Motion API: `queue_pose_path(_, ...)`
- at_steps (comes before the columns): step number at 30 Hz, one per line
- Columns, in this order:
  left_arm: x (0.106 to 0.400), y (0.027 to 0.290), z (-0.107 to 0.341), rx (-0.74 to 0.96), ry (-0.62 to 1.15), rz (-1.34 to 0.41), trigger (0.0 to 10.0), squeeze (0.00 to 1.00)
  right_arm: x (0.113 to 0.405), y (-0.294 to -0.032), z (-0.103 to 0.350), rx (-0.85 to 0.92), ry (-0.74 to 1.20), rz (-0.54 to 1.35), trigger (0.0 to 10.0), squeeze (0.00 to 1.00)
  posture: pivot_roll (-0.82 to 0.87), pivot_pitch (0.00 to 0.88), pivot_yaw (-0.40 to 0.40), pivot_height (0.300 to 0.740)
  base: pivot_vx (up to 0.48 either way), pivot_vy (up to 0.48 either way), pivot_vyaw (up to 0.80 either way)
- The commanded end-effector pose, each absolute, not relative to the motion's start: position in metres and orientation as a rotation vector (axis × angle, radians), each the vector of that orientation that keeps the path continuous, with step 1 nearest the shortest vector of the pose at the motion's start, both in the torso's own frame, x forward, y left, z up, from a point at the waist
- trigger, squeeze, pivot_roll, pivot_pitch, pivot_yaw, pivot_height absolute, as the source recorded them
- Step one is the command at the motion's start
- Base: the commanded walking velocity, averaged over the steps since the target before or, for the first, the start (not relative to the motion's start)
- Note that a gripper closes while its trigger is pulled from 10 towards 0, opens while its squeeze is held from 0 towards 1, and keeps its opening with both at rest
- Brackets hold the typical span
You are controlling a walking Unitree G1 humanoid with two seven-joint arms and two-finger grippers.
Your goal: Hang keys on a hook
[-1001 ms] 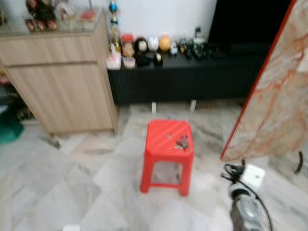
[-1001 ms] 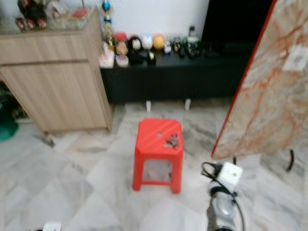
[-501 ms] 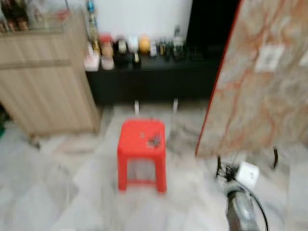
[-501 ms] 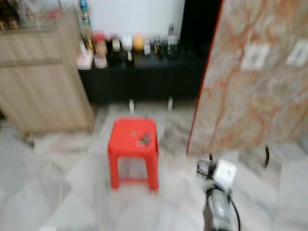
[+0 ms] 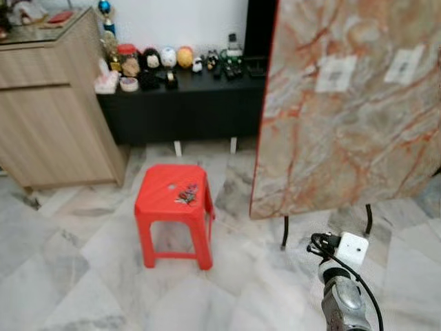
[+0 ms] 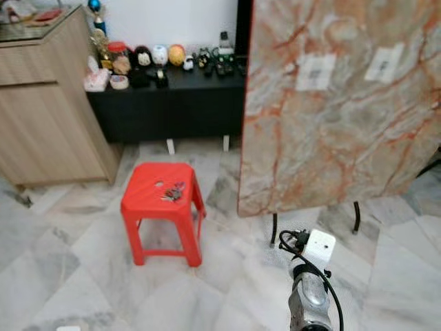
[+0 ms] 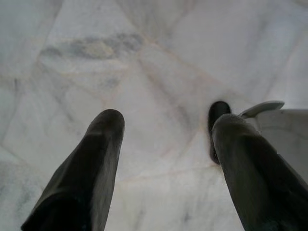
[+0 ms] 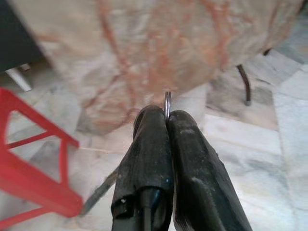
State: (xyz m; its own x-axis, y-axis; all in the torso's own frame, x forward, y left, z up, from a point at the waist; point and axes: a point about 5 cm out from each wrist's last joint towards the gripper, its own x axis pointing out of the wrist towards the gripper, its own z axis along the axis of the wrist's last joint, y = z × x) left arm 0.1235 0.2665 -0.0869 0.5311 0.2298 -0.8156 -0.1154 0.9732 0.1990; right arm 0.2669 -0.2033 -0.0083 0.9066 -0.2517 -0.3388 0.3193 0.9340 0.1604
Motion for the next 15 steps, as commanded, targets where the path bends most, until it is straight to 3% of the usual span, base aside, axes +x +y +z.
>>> queue_pose_path(1, 0.1203, 0.2630, -0.0892, 0.131, 1.004, 0.194, 10.0, 0.00, 0.2674, -0.2120, -0.0050, 0.213, 0.301, -0.328, 10.0, 0.00, 0.04, 0.000, 0.008, 0.740, 0.000, -0.307, 0.00)
queue_pose_path(15, 0.1134, 0.2679, -0.0894, 0.078, 1.003, 0.231, 10.0, 0.00, 0.2750, -0.2082, 0.0010, 0.257, 0.276, -0.302, 10.0, 0.00, 0.05, 0.000, -0.004, 0.740, 0.000, 0.000, 0.00)
